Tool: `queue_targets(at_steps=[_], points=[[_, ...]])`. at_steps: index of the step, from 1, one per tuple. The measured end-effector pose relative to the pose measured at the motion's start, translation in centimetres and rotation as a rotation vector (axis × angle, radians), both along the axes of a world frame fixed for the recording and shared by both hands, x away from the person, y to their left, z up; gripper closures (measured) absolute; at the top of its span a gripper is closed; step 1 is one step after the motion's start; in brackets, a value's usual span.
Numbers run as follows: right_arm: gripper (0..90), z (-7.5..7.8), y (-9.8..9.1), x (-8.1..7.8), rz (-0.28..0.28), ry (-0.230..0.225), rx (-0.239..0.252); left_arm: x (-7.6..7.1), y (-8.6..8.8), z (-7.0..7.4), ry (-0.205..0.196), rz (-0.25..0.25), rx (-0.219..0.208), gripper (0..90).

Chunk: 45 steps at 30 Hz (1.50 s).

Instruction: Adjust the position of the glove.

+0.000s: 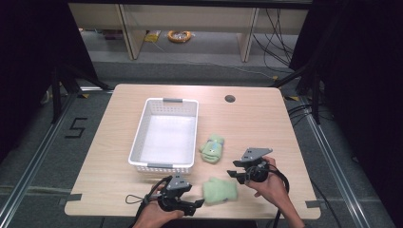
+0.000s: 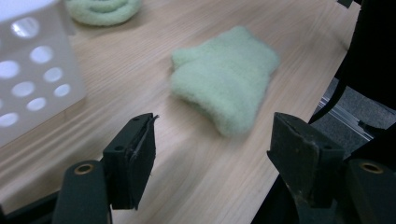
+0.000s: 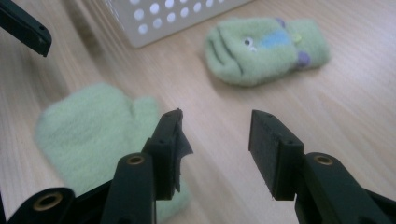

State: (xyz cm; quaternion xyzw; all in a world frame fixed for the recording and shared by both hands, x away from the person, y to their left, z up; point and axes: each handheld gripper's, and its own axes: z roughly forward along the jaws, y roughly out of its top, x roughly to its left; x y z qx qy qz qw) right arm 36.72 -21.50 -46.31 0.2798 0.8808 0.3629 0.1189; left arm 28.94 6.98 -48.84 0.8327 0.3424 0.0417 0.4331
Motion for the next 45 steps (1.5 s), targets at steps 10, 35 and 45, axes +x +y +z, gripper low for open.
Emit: queue_targets(at_steps=[10,35,45], points=[[54.0,0.1,2.0,4.8,-0.027,0.013,0.005,-0.4,1.4,-0.6,0.015,0.034,-0.014,26.9],[54.5,-2.2,6.5,12.7,0.01,0.107,-0.073,-0.6,2.0,-1.5,0.035,0.018,0.032,26.3],[68.1,-2.9,6.4,13.1,0.018,0.137,-0.123,-0.5,2.1,-1.5,0.033,0.018,0.032,26.3]])
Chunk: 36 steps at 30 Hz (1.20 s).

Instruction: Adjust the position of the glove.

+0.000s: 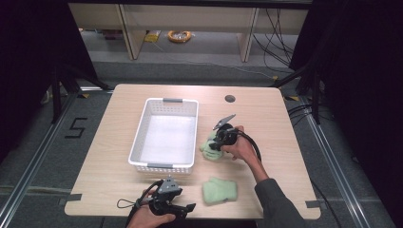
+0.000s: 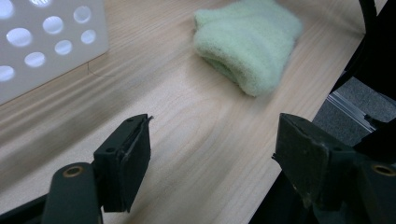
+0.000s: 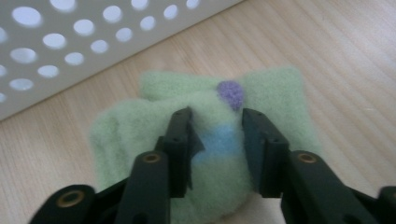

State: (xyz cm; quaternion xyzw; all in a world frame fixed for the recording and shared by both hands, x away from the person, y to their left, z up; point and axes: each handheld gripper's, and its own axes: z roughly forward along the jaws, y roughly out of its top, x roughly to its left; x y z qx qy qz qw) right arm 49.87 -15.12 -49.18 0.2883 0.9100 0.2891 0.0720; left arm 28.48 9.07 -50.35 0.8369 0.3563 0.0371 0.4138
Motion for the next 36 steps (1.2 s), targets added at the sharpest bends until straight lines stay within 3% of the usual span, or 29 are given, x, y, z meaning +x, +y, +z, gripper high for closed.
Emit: queue_targets(at_steps=[3,6,8,9,10,11,14,17,19,21,22,23,24,25,31,32,34,35,36], points=[[79.5,-0.1,-0.4,-0.2,-0.033,0.029,0.044,0.0,0.0,0.0,0.002,0.003,-0.001,26.5],[83.1,-0.2,-0.7,-0.3,-0.057,0.059,0.073,0.0,0.0,0.0,0.013,0.014,-0.011,26.6],[84.0,-0.2,-0.8,-0.5,-0.094,0.054,0.093,0.0,-0.1,-0.1,0.001,0.025,-0.031,26.8],[84.2,0.1,-0.9,-0.7,-0.094,0.068,0.096,0.1,0.0,0.0,0.001,0.018,-0.019,26.8],[84.4,0.1,-0.9,-0.8,-0.122,0.064,0.104,0.2,0.1,0.0,0.005,0.029,-0.004,26.9],[84.5,0.5,-1.1,-1.0,-0.124,0.071,0.133,0.1,0.0,0.0,0.002,0.03,-0.029,26.9],[84.6,1.6,-1.6,-1.8,-0.175,0.028,0.15,0.1,0.0,0.1,-0.001,0.031,-0.03,27.0],[84.6,3.1,-2.3,-3.1,-0.143,0.023,0.207,0.1,0.1,0.1,-0.004,0.029,-0.024,27.1],[84.6,4.2,-3.0,-4.5,-0.141,0.025,0.207,0.1,0.1,0.1,-0.003,0.03,-0.024,27.1],[84.5,4.7,-3.4,-5.6,-0.138,0.023,0.222,0.1,0.2,0.2,-0.005,0.02,-0.017,27.1],[84.6,5.0,-3.6,-6.4,-0.149,0.05,0.244,0.1,0.1,0.2,-0.007,0.026,-0.027,27.0],[84.5,5.3,-3.9,-7.0,-0.127,0.04,0.273,0.1,0.0,0.3,-0.005,0.039,-0.04,27.0],[84.6,5.4,-4.2,-7.4,-0.131,0.038,0.278,0.2,0.2,0.4,-0.008,0.014,-0.015,27.0],[84.5,5.7,-4.3,-8.3,-0.131,0.039,0.295,0.1,0.1,0.4,-0.01,0.018,-0.02,27.0],[84.5,5.9,-4.7,-11.6,-0.096,0.032,0.335,0.0,-0.1,0.4,-0.015,0.032,-0.04,27.1],[84.4,5.9,-4.8,-12.1,-0.101,0.028,0.333,0.1,-0.1,0.5,-0.017,0.017,-0.025,27.1],[84.4,5.8,-4.7,-13.3,-0.09,0.061,0.345,0.0,-0.3,0.5,-0.018,0.038,-0.046,27.3],[84.5,5.6,-4.8,-13.9,-0.083,0.045,0.359,-0.1,-0.3,0.6,-0.012,0.039,-0.052,27.4],[84.4,5.4,-4.9,-14.1,-0.062,0.023,0.355,-0.1,-0.2,0.8,-0.027,0.011,-0.03,27.5]])
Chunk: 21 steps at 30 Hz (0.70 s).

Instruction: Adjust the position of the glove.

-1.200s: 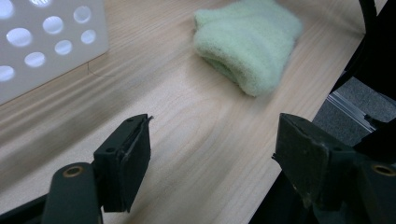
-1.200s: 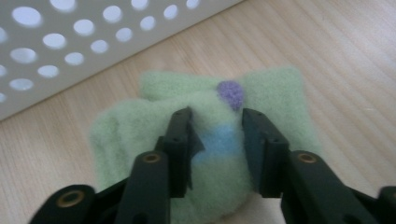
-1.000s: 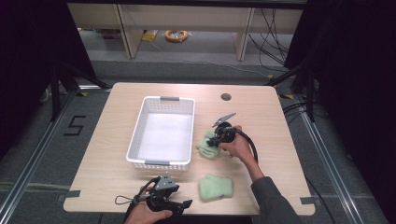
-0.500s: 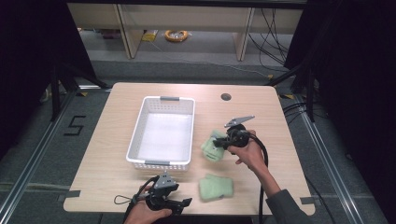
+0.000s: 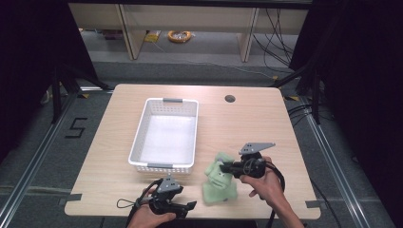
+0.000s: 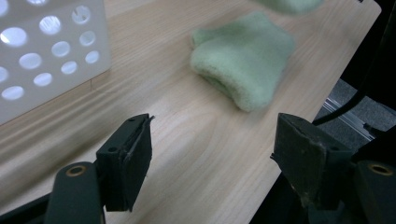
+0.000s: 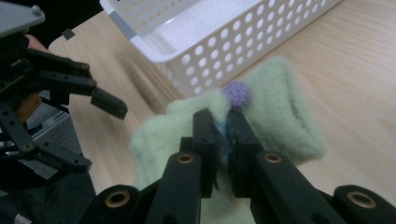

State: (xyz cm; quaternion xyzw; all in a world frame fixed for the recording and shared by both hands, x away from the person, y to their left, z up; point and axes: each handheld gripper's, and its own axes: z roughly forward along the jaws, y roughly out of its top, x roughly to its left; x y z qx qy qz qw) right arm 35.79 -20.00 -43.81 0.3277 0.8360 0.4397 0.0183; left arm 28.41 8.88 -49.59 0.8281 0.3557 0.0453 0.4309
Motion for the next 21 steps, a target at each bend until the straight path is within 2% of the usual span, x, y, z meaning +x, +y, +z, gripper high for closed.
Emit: queue_targets(at_steps=[1,2,3,4,5,6,7,8,9,10,11,12,13,14,15,16,17,18,19,20,21], points=[[84.4,-0.3,0.1,-0.6,-0.008,0.003,0.005,-0.1,-0.2,-0.1,0.001,0.014,-0.026,27.6],[84.4,-0.5,0.1,-0.9,0.008,0.018,0.012,-0.1,-0.1,0.1,-0.004,-0.01,0.0,27.6],[84.4,-0.8,0.2,-1.4,0.005,0.012,0.02,-0.1,-0.1,0.1,0.0,-0.015,0.002,27.6],[84.4,-0.9,0.2,-1.7,0.009,0.015,0.019,-0.1,-0.3,0.0,-0.01,0.001,-0.003,27.6],[84.4,-1.2,0.3,-2.1,0.014,0.024,0.027,-0.2,-0.3,0.1,-0.007,-0.01,-0.007,27.8],[84.3,-1.3,0.4,-2.3,0.013,0.027,0.023,-0.3,-0.5,0.1,-0.002,0.004,-0.023,27.9],[84.3,-1.7,0.4,-2.6,0.011,0.031,0.028,-0.4,-0.5,0.1,0.0,-0.003,-0.017,28.2],[84.2,-1.9,0.5,-2.8,-0.007,0.03,0.035,-0.4,-0.6,0.1,-0.007,-0.006,-0.025,28.6],[84.2,-2.2,0.5,-2.8,0.004,0.042,0.045,-0.5,-0.6,0.2,0.001,-0.013,-0.018,29.0],[84.2,-2.3,0.5,-3.1,-0.023,0.06,0.051,-0.4,-0.7,0.2,-0.022,-0.027,-0.009,29.4],[84.1,-2.5,0.6,-3.3,-0.047,0.09,0.049,-0.5,-0.9,0.2,-0.02,-0.022,-0.029,29.9],[84.0,-2.8,0.5,-3.2,-0.043,0.068,0.039,-0.6,-1.1,0.3,-0.02,-0.028,-0.026,30.0],[83.9,-3.1,0.6,-3.3,-0.055,0.081,0.029,-0.6,-1.2,0.3,-0.011,-0.034,-0.022,30.3],[83.7,-3.3,0.6,-3.3,-0.043,0.086,0.042,-0.6,-1.5,0.3,-0.019,-0.033,-0.022,30.6],[83.4,-3.5,0.7,-3.5,-0.067,0.11,0.036,-0.7,-1.7,0.3,-0.023,-0.038,-0.023,31.1],[83.2,-3.9,0.7,-3.3,-0.049,0.109,0.039,-0.6,-1.9,0.4,-0.031,-0.056,-0.018,31.2],[82.7,-4.0,0.8,-3.5,-0.074,0.135,0.042,-0.6,-2.0,0.4,-0.026,-0.05,-0.016,31.6],[82.1,-4.2,0.7,-3.3,-0.065,0.105,0.026,-0.6,-2.4,0.4,-0.028,-0.055,-0.021,32.6],[81.2,-4.5,0.7,-3.3,-0.06,0.101,0.029,-0.5,-2.5,0.4,-0.041,-0.065,-0.016,33.5],[80.7,-4.5,0.7,-3.4,-0.081,0.113,0.007,-0.6,-2.9,0.4,-0.029,-0.062,-0.023,33.7],[79.2,-4.7,0.9,-3.5,-0.093,0.123,0.012,-0.5,-3.1,0.4,-0.04,-0.072,-0.019,35.3]])
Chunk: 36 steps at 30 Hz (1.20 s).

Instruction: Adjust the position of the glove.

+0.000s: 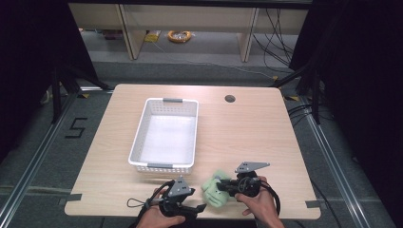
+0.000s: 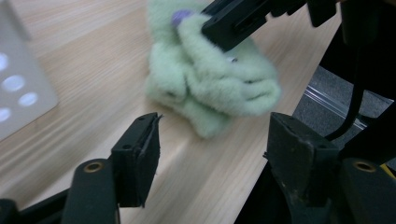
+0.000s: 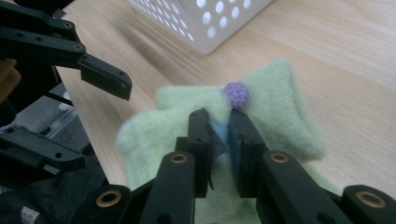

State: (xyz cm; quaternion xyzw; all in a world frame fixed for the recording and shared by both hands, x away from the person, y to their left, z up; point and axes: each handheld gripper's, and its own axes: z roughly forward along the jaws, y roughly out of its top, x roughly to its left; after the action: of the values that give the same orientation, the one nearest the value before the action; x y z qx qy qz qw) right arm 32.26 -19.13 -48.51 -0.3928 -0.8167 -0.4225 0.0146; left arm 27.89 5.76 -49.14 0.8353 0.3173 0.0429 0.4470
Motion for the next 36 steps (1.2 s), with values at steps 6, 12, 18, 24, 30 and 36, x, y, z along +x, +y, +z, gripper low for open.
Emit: queue_targets(at_steps=[6,12,18,24,30,36], points=[[70.8,-0.3,0.0,0.3,0.032,-0.01,-0.018,0.1,-1.7,0.0,-0.031,-0.034,0.046,43.0],[64.3,-0.1,0.1,0.0,0.025,-0.024,-0.042,0.7,-2.8,-0.2,-0.042,-0.032,0.066,52.4],[57.0,1.7,-0.7,0.1,0.01,-0.07,-0.049,0.9,-2.6,-0.3,-0.037,-0.031,0.092,52.4],[61.4,1.8,-1.9,2.3,0.026,-0.113,-0.145,0.8,-2.7,-0.3,-0.062,-0.053,0.111,59.1],[70.0,0.4,-1.2,4.0,0.081,-0.05,-0.112,0.9,-2.4,-0.2,-0.066,-0.046,0.088,72.3],[86.3,-0.4,-1.6,4.9,0.069,0.062,-0.016,1.0,-2.2,0.0,-0.078,-0.057,0.092,77.0]])
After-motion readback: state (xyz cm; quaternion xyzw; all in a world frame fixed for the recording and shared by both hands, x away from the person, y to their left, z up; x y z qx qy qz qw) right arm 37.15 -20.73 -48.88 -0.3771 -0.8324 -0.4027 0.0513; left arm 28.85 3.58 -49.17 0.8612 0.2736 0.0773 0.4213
